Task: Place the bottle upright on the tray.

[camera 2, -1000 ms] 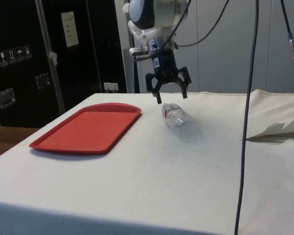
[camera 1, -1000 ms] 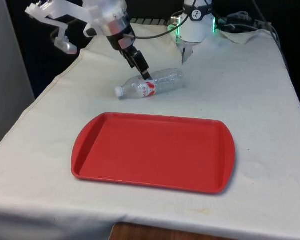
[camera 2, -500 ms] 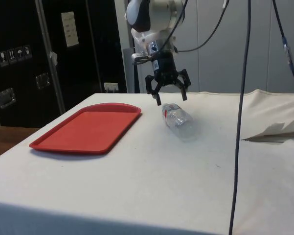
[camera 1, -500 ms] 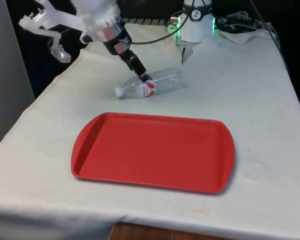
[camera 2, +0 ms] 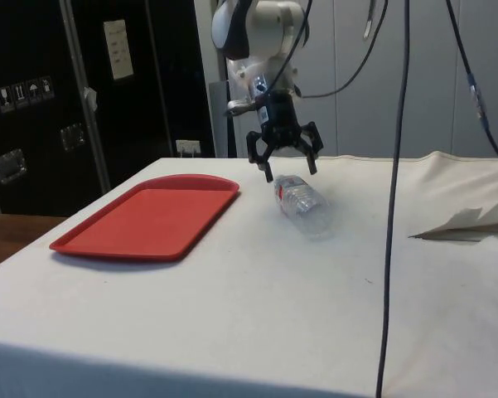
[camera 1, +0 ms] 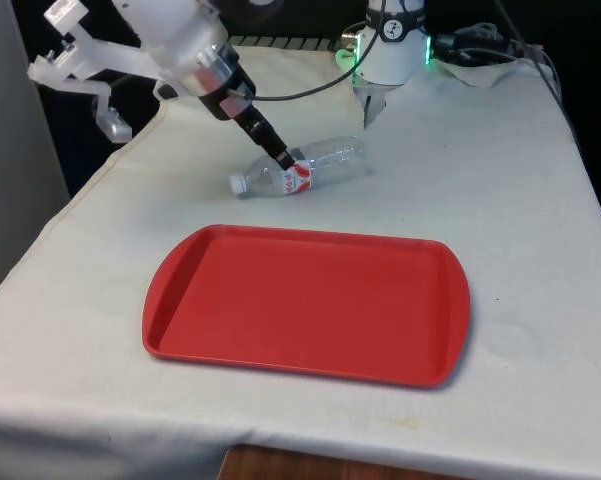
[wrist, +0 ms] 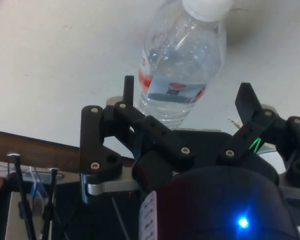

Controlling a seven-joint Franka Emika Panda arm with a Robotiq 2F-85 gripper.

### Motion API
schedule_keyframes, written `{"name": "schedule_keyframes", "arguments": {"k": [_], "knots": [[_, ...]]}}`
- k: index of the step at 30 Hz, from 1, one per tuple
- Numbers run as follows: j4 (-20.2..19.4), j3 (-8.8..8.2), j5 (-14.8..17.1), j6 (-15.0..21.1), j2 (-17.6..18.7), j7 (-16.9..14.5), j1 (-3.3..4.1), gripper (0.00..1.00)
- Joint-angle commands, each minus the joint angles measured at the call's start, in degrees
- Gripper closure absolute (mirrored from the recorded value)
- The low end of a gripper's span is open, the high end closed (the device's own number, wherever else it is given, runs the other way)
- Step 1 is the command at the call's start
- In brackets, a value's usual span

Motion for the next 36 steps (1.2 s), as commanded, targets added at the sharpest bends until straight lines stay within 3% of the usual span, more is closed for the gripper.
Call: {"name": "schedule_keyframes", "arguments": {"k": [1,3,4,5,11,12,13,20,21,22,29,30,31,36], "knots": [[0.74,0.23,0.69,-1.09,0.69,-0.4,-0.63,0.0],[1.15,0.06,1.15,-1.78,1.26,-0.69,-0.69,0.0],[0.8,-0.29,0.74,-1.09,0.92,-0.34,-0.17,0.0],[1.32,-0.06,1.38,-2.06,1.49,-0.8,-0.69,0.0],[2.01,-0.4,2.75,-3.5,2.98,-1.6,-0.8,0.0],[1.6,-0.74,2.35,-2.86,2.69,-1.32,-0.29,0.0],[2.06,-0.46,2.92,-3.67,3.21,-1.66,-0.8,0.0],[2.69,-0.52,4.41,-4.93,4.76,-2.29,-1.15,0.0],[2.46,-0.86,4.41,-4.47,4.76,-2.18,-0.69,0.0],[3.09,-0.57,4.81,-5.33,5.33,-2.41,-1.2,0.0],[5.16,-0.69,6.07,-7.33,7.56,-2.35,-1.66,0.0],[4.35,-1.09,5.67,-6.3,6.88,-2.29,-1.03,0.0],[5.96,-0.8,6.47,-8.02,8.25,-2.35,-1.72,0.0],[7.85,-1.43,7.62,-9.91,10.14,-2.41,-1.72,0.0]]}}
